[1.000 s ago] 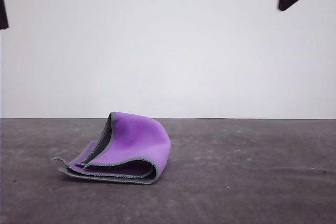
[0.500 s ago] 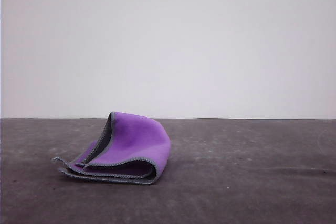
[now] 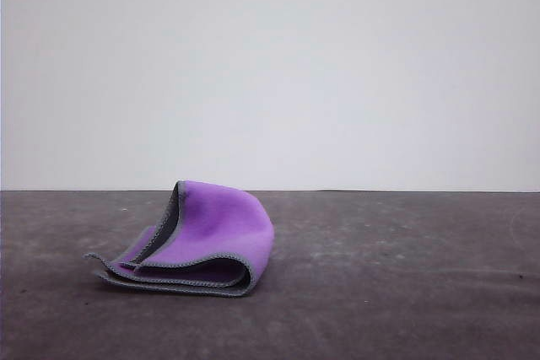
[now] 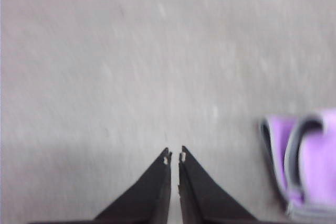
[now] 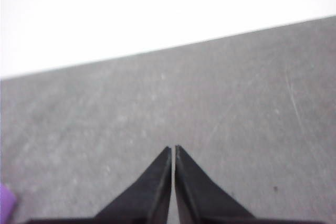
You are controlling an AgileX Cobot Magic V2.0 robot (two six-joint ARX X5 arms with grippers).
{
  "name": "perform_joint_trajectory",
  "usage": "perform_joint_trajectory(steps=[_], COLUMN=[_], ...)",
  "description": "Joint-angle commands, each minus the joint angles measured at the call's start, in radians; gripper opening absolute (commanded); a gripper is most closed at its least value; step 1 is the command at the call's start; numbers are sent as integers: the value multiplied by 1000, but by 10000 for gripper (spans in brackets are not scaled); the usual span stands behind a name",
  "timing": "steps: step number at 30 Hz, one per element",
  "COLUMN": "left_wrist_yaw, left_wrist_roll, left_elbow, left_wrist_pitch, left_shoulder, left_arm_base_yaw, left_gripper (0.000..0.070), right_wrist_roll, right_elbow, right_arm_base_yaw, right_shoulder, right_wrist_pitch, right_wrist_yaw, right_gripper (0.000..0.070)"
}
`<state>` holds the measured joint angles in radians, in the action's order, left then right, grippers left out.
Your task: Fold clothes
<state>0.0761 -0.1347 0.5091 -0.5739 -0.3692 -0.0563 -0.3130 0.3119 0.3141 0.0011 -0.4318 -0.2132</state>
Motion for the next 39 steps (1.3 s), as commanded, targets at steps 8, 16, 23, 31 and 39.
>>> perform_joint_trajectory(steps=[8, 16, 23, 31, 39], left_wrist_yaw=[-5, -5, 0, 2, 0], left_wrist_roll=[-17, -17, 43, -1, -10], left_elbow=[2, 2, -15, -273, -397], left_wrist_pitch=[21, 21, 22, 302, 381], left_shoulder=[25, 25, 108, 284, 366], left_arm_base_yaw=[0, 0, 22, 65, 66], left_gripper=[12, 12, 12, 12, 12], right_wrist_roll=[-48, -64, -64, -64, -64], right_elbow=[2, 2, 2, 2, 2], right_arm_base_yaw=[5, 5, 5, 5, 5], right_shoulder=[10, 9, 9, 9, 9], right_wrist_pitch=[-2, 5, 5, 5, 5], right_wrist_yaw=[18, 22, 22, 22, 22], right_gripper=[4, 4, 4, 4, 4])
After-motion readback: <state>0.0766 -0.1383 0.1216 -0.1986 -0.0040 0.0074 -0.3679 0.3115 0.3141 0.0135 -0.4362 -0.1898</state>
